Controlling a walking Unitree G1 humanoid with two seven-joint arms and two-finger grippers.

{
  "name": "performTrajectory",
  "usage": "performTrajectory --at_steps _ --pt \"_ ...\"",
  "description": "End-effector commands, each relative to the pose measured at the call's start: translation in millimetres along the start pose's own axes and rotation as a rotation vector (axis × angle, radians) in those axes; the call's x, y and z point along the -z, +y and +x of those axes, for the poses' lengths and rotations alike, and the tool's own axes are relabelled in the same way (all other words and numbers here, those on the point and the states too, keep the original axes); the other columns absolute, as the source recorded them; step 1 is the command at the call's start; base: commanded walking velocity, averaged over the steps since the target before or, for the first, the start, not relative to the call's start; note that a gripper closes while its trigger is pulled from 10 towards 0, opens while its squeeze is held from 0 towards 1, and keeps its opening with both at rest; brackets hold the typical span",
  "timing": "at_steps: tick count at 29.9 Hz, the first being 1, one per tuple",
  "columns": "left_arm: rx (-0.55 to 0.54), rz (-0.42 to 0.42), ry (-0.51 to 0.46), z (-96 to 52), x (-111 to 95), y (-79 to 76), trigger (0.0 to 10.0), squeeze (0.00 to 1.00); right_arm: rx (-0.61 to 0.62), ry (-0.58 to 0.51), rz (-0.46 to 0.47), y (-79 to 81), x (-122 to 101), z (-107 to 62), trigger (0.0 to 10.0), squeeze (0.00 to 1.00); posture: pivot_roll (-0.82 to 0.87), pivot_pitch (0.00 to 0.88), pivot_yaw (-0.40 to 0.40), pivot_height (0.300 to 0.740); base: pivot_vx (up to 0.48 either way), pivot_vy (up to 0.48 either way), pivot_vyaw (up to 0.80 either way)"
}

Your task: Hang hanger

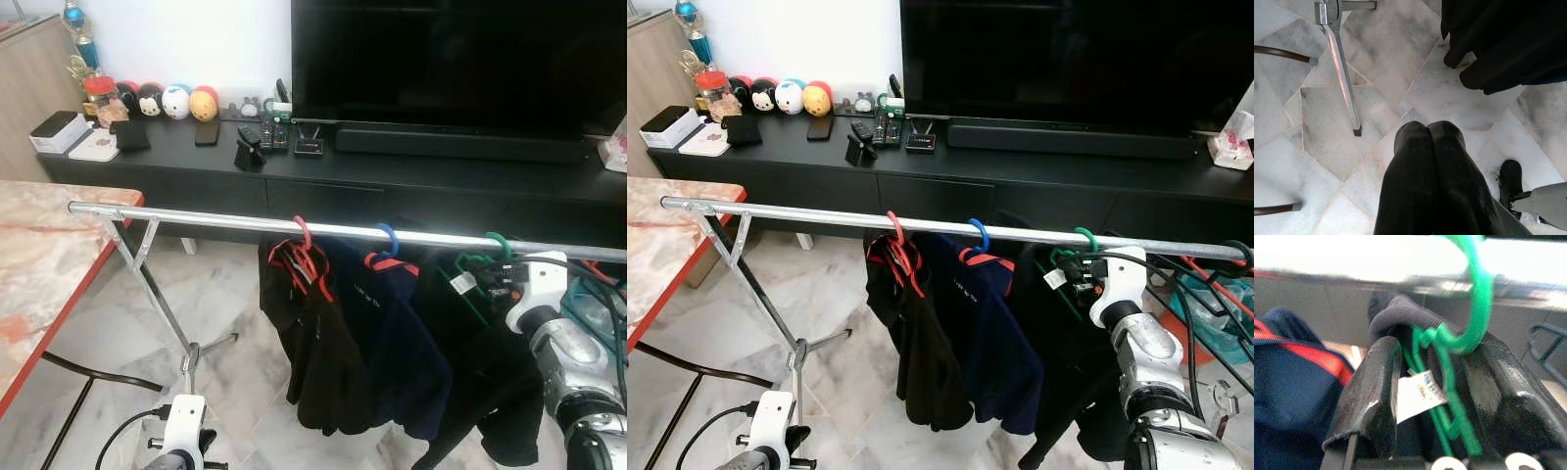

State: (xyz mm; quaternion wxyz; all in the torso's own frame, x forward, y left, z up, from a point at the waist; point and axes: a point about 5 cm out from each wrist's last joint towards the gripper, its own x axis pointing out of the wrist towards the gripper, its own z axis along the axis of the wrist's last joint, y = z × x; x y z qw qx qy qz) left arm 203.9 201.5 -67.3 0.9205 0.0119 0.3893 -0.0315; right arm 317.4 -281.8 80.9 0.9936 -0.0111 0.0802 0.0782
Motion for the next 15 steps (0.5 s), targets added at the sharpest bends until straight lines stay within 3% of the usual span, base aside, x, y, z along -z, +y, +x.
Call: performTrajectory --at_steps 1,15 --pt "-0.004 -0.007 0.012 -1.0 3.9 0.1 10.0 0.00 -0.013 0.035 0.002 -0.8 3.5 -1.1 10.0 0.00 0.07 0.000 0.004 0.740 0.000 0.000 0.00" --pt "-0.003 -0.004 0.013 0.1 2.9 -3.0 10.0 0.00 0.051 0.078 0.011 0.8 9.3 1.1 10.0 0.00 0.08 0.000 0.005 0.740 0.000 0.000 0.00"
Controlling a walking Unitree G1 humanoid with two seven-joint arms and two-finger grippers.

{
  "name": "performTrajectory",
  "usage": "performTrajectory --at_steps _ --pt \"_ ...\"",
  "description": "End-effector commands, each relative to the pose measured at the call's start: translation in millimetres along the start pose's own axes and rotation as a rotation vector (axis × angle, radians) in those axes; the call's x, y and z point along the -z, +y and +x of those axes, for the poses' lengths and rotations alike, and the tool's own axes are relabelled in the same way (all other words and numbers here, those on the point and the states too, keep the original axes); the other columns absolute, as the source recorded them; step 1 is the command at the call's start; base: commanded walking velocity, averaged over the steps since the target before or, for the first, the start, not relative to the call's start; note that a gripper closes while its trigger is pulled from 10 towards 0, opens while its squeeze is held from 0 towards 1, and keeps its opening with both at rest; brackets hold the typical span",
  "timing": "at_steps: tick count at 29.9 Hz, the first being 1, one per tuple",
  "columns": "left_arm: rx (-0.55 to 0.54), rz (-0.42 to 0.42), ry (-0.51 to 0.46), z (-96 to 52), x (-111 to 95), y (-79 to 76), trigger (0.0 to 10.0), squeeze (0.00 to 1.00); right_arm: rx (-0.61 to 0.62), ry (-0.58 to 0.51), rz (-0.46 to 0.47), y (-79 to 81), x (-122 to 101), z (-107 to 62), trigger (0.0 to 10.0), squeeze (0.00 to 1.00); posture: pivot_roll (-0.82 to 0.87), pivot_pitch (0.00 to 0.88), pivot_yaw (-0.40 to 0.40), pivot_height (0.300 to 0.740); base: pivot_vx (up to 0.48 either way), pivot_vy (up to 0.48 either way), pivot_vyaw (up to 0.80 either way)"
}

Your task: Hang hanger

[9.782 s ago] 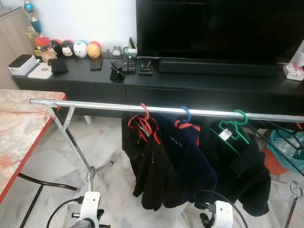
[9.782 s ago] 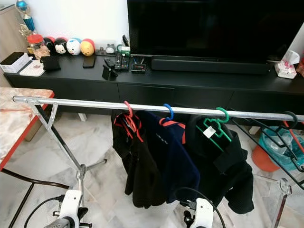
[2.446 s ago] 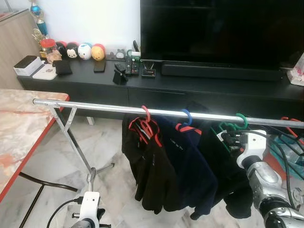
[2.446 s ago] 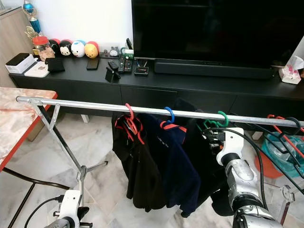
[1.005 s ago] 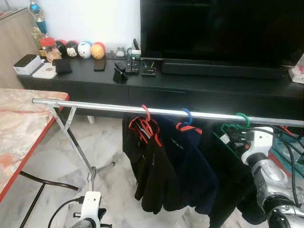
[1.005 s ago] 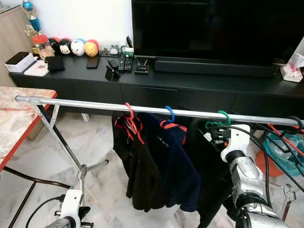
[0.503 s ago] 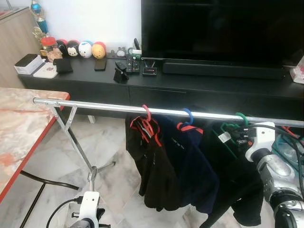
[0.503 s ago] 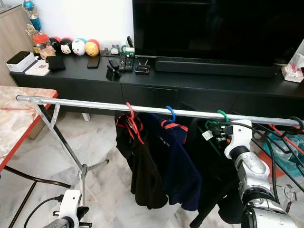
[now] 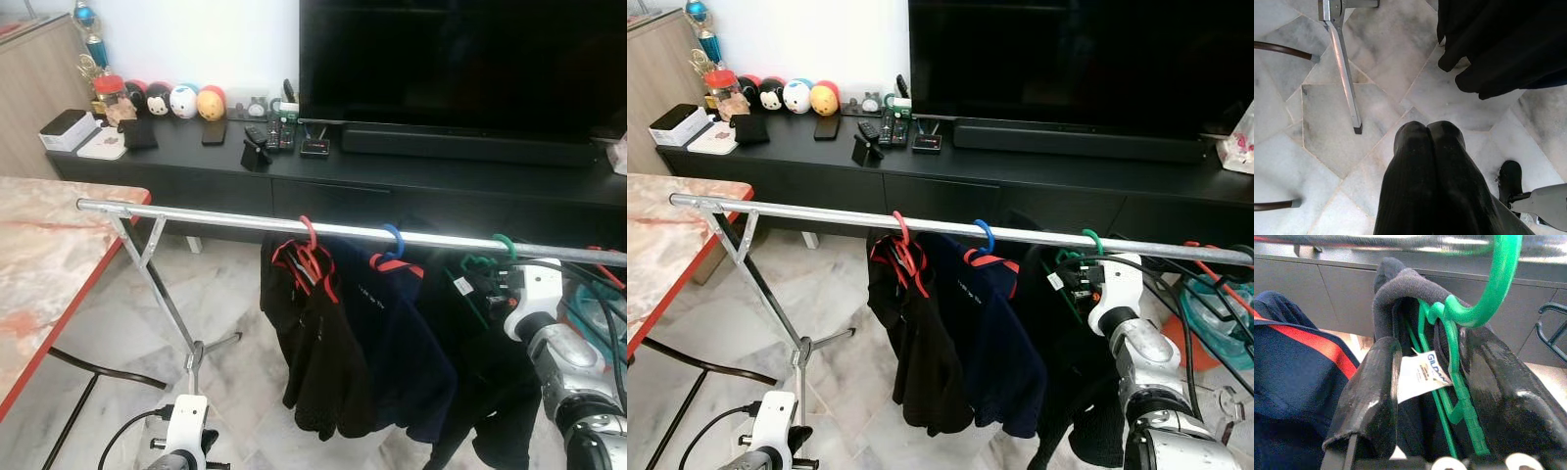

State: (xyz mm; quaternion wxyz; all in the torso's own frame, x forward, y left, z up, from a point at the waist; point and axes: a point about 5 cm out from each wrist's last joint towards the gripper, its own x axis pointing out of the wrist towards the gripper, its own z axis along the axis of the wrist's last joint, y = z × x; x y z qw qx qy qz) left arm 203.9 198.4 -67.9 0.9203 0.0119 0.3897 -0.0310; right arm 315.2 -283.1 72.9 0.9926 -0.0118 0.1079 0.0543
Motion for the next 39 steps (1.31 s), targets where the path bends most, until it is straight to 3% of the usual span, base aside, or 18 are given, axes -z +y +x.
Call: performTrajectory --at_steps 1,8,9,10,11,39 --pt "-0.002 -0.004 0.011 -0.4 2.3 0.2 10.0 0.00 0.009 0.022 0.005 1.9 0.7 2.5 10.0 0.00 0.08 0.000 0.005 0.740 0.000 0.000 0.00" --pt "-0.003 -0.005 0.005 -0.4 1.0 1.6 10.0 0.00 0.048 0.002 0.028 0.9 -1.6 3.9 10.0 0.00 0.08 0.000 0.004 0.740 0.000 0.000 0.00" --pt "-0.003 -0.004 0.004 -0.4 0.9 1.5 10.0 0.00 0.048 0.000 0.031 0.9 -1.9 4.0 4.3 0.00 0.08 0.000 0.004 0.740 0.000 0.000 0.00" --pt "-0.003 -0.004 0.004 -0.4 0.9 1.5 10.0 0.00 0.048 0.000 0.032 0.9 -2.0 4.0 4.3 0.00 0.08 0.000 0.004 0.740 0.000 0.000 0.00" --pt "-0.003 -0.003 0.004 -0.5 1.0 1.5 10.0 0.00 0.049 0.000 0.031 0.9 -1.9 4.0 0.0 0.00 0.08 0.000 0.006 0.740 0.000 0.000 0.00" --pt "0.002 -0.001 0.012 -0.3 2.4 -0.4 10.0 0.00 0.026 0.015 0.064 13.0 8.7 4.9 0.0 0.00 0.08 0.000 0.006 0.740 0.000 0.000 0.00"
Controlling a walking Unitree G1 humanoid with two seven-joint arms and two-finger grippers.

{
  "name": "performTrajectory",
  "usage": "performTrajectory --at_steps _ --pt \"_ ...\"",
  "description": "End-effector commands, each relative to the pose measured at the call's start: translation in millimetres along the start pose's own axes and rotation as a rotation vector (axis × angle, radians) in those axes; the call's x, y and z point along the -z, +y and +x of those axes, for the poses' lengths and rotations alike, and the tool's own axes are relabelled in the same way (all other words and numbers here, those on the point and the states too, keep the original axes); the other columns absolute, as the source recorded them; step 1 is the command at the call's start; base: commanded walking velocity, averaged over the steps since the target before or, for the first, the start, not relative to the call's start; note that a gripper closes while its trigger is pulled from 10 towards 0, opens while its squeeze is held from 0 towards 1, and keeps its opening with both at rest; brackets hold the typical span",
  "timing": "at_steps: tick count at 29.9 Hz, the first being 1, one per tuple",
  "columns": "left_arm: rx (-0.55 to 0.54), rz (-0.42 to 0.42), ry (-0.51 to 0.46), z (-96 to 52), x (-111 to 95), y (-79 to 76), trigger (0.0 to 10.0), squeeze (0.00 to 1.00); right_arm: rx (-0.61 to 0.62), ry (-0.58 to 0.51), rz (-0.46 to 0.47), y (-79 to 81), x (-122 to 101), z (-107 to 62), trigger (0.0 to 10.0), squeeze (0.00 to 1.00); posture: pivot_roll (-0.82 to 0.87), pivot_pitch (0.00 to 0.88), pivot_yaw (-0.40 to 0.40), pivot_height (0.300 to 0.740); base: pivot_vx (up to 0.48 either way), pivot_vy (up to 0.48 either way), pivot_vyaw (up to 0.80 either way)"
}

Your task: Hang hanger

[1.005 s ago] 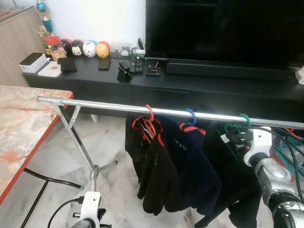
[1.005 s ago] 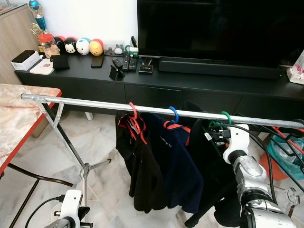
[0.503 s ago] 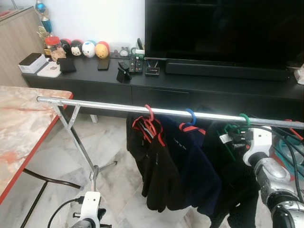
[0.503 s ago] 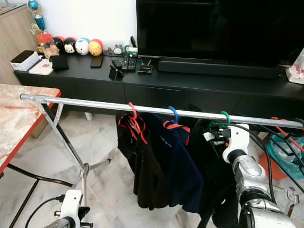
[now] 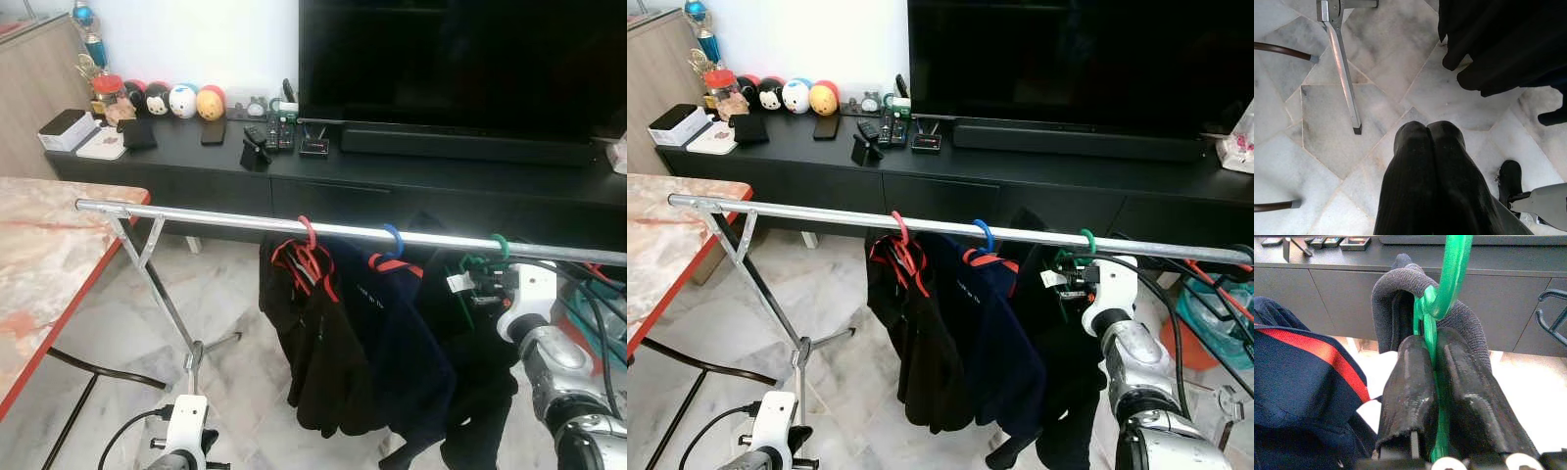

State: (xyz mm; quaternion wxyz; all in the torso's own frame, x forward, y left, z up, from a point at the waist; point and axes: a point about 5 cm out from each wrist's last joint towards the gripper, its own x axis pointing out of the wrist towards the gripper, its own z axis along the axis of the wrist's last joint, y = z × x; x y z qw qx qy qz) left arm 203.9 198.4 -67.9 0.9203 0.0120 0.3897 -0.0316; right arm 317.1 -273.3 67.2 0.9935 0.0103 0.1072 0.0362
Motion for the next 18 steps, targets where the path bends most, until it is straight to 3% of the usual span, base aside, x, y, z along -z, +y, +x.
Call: performTrajectory --at_steps 1,11,18 --pt "0.001 -0.002 0.012 -0.3 2.4 -0.3 10.0 0.00 -0.005 0.019 0.016 3.4 4.2 0.5 0.0 0.00 0.08 0.000 0.006 0.740 0.000 0.000 0.00" --pt "0.008 0.000 0.001 0.4 0.5 -3.2 10.0 0.00 0.011 0.006 0.025 7.2 6.1 1.1 0.0 0.00 0.08 0.000 0.007 0.740 0.000 0.000 0.00" --pt "0.011 0.003 0.000 0.6 0.0 -3.5 10.0 0.00 0.090 -0.083 0.020 4.1 -6.8 3.8 0.0 0.00 0.08 0.000 0.008 0.740 0.000 0.000 0.00"
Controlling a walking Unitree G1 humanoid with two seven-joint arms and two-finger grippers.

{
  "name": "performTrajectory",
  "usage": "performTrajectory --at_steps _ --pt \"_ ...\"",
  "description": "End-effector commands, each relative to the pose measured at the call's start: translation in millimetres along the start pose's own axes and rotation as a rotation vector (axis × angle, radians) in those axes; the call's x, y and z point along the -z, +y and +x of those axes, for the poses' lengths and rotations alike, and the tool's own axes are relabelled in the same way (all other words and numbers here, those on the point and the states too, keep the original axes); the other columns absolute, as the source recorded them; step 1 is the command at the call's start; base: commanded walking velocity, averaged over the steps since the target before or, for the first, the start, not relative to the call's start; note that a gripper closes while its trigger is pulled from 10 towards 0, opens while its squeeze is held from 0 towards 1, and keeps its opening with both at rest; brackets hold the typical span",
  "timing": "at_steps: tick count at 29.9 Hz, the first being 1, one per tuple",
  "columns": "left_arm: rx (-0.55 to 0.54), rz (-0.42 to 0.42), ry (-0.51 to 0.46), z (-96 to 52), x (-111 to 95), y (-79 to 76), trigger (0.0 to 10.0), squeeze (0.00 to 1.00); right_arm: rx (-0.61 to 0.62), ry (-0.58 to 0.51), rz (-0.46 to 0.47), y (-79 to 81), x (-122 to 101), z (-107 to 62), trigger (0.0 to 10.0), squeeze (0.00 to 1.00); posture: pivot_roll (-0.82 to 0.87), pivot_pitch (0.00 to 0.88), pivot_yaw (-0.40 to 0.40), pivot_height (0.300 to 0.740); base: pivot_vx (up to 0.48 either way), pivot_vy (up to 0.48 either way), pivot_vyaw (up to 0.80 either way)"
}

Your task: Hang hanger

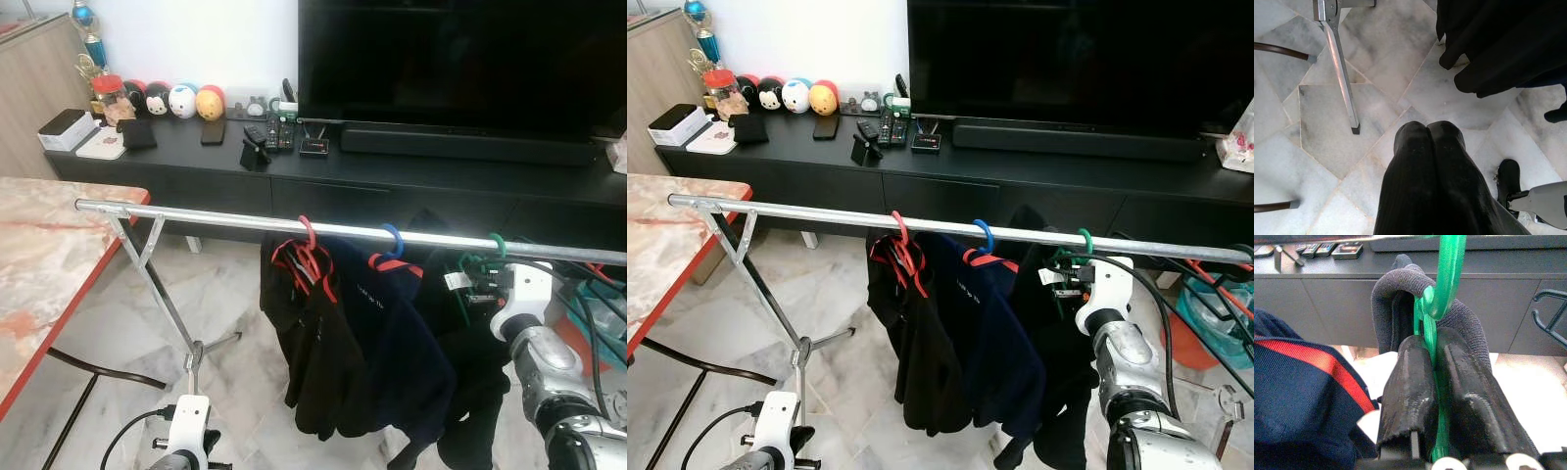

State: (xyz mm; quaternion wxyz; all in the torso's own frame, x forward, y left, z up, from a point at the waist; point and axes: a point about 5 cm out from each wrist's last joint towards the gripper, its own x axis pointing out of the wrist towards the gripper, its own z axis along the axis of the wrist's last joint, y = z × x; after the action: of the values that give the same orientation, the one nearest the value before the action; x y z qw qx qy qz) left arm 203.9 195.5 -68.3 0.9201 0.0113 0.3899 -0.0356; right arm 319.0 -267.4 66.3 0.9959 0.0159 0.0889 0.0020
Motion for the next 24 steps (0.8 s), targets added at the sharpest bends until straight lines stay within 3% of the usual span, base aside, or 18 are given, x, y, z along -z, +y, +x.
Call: performTrajectory --at_steps 1,2,3,4,5,15,24 --pt "0.003 0.001 -0.001 0.2 -0.2 -0.6 10.0 0.00 0.023 -0.045 0.004 -1.4 -7.3 1.7 0.0 0.00 0.08 0.000 0.008 0.740 0.000 0.000 0.00" --pt "0.003 0.002 -0.001 0.3 -0.8 -0.5 10.0 0.00 0.044 -0.076 -0.001 -1.7 -11.1 2.2 0.0 0.00 0.08 0.000 0.008 0.740 0.000 0.000 0.00" --pt "0.004 0.002 -0.002 0.4 -1.2 -0.4 10.0 0.00 0.058 -0.093 -0.001 -2.0 -13.1 2.3 7.6 0.00 0.08 0.000 0.008 0.740 0.000 0.000 0.00" --pt "0.004 0.002 -0.002 0.5 -1.3 -0.4 10.0 0.00 0.067 -0.103 -0.001 -2.2 -14.1 2.3 7.6 0.00 0.08 0.000 0.008 0.740 0.000 0.000 0.00" --pt "0.004 0.003 -0.003 0.6 -1.8 -0.3 10.0 0.00 0.078 -0.125 0.003 -1.9 -15.7 2.1 10.0 0.00 0.07 0.000 0.009 0.740 0.000 0.000 0.00" --pt "-0.001 0.002 -0.009 0.7 -3.6 1.5 10.0 0.00 0.091 -0.223 -0.011 6.1 -14.5 -4.5 10.0 0.00 0.06 0.000 0.005 0.740 0.000 0.000 0.00" --pt "-0.006 -0.003 -0.015 1.0 -4.2 0.4 10.0 0.00 0.132 -0.217 0.009 15.8 13.8 -23.5 10.0 0.00 0.06 0.000 0.001 0.740 0.000 0.000 0.00"
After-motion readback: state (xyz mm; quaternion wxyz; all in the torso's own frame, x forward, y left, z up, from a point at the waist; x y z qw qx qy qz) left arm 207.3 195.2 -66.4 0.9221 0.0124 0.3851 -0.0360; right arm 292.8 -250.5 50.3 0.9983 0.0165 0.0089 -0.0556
